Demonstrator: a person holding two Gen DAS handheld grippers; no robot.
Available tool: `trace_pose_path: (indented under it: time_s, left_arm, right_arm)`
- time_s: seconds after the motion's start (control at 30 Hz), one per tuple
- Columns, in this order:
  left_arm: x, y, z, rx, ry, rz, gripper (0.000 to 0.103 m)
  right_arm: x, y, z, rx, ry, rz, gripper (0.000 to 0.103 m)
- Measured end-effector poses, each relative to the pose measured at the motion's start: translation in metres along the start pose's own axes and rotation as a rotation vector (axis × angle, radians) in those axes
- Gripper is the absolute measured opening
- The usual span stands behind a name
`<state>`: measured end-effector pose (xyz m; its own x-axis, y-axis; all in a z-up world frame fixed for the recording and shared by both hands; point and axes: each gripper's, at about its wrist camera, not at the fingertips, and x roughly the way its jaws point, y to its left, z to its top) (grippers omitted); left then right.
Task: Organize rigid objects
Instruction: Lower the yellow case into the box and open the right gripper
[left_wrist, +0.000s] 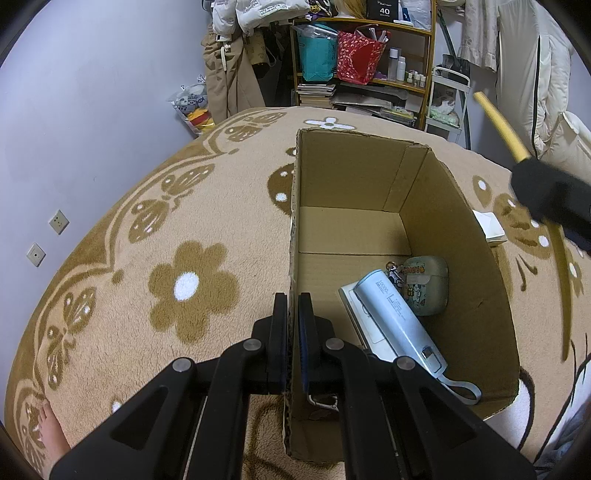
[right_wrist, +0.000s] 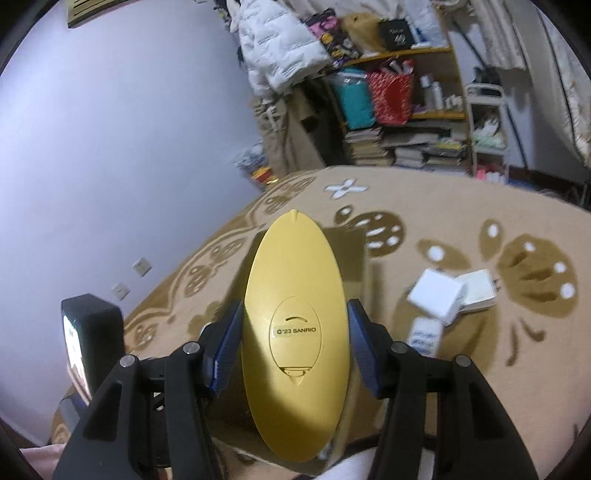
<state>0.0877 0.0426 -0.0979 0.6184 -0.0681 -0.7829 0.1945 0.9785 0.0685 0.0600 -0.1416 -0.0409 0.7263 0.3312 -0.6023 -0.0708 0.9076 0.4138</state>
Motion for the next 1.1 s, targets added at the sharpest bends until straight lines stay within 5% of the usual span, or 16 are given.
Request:
trace_pose_path:
  time_s: [1.1]
  left_arm:
    - [0.000,-0.001,0.000,-0.003,0.000,-0.001,0.005]
  right_arm:
    - [0.019,-0.017,-0.012,0.009,0.084,-0.006,0.060]
